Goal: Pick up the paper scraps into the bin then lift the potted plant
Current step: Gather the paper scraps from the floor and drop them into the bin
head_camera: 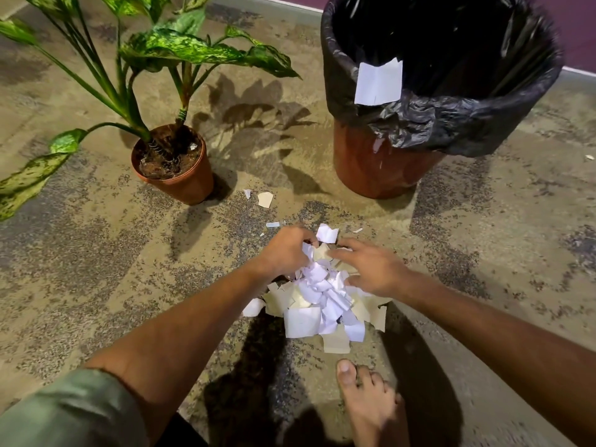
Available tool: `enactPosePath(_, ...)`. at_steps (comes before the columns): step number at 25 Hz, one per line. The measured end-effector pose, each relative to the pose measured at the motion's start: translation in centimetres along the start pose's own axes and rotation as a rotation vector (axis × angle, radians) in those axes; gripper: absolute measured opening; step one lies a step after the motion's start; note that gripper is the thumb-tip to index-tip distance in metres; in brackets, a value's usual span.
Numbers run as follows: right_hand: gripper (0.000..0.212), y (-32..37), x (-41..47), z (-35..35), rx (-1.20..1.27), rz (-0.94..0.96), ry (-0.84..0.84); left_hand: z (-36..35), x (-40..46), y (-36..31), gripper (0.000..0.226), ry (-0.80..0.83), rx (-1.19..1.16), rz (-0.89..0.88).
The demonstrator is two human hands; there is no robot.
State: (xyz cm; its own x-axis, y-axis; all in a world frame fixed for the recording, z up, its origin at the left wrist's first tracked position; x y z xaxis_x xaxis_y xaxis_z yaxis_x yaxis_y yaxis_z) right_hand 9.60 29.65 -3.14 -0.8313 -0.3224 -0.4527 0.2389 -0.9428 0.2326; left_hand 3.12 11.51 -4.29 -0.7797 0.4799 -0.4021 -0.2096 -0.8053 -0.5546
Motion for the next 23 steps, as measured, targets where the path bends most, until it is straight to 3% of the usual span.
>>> enactPosePath(3, 0.037, 0.3, 0.5, 0.7, 0.045, -0.025, -0.078, 1.2, -0.3, 0.0, 0.035, -0.026, -0.101, 0.107)
enactPosePath(5, 0.028, 0.0, 0.3, 1.7, 0.042, -0.073, -0.172, 2.3, -0.5, 0.1, 0.033, -0.086, -0.162, 0.139)
enactPosePath(12, 0.027, 0.2, -1.1, 8.2, 0.064, -0.084, -0.441, 6.1, -1.2, -0.9, 0.028, -0.357, -0.336, 0.173)
enactPosePath(18, 0.032, 3.9, -3.7, 16.9, 0.162, 0.130, -0.763, 10.0, -1.5, -3.8, 0.026, -0.636, -0.345, 0.057)
enactPosePath(20, 0.023, 4.7, -5.4, 16.6, 0.188, 0.178, -0.864, 11.3, -1.6, -4.9, 0.027, -0.715, -0.368, 0.003)
enactPosePath(21, 0.024, 4.7, -6.4, 14.3, 0.237, 0.169, -0.841, 12.0, -1.6, -5.5, 0.027, -0.754, -0.377, -0.025)
enactPosePath(23, 0.096, 6.3, -8.3, 4.2, 0.525, -0.141, -0.319, 13.5, -1.8, -6.5, 0.027, -0.828, -0.384, -0.074)
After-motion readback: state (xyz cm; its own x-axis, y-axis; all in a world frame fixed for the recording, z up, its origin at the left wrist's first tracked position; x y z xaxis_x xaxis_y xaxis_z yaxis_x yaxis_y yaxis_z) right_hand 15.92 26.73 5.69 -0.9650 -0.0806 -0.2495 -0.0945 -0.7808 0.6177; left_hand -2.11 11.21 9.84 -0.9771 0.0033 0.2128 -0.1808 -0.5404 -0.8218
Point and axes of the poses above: each hand's wrist, its own x-axis towards the middle knuckle, its own z-axis out of the back of the hand, y = z × x, the point moved 2 cm from there along x, towards the middle knuckle
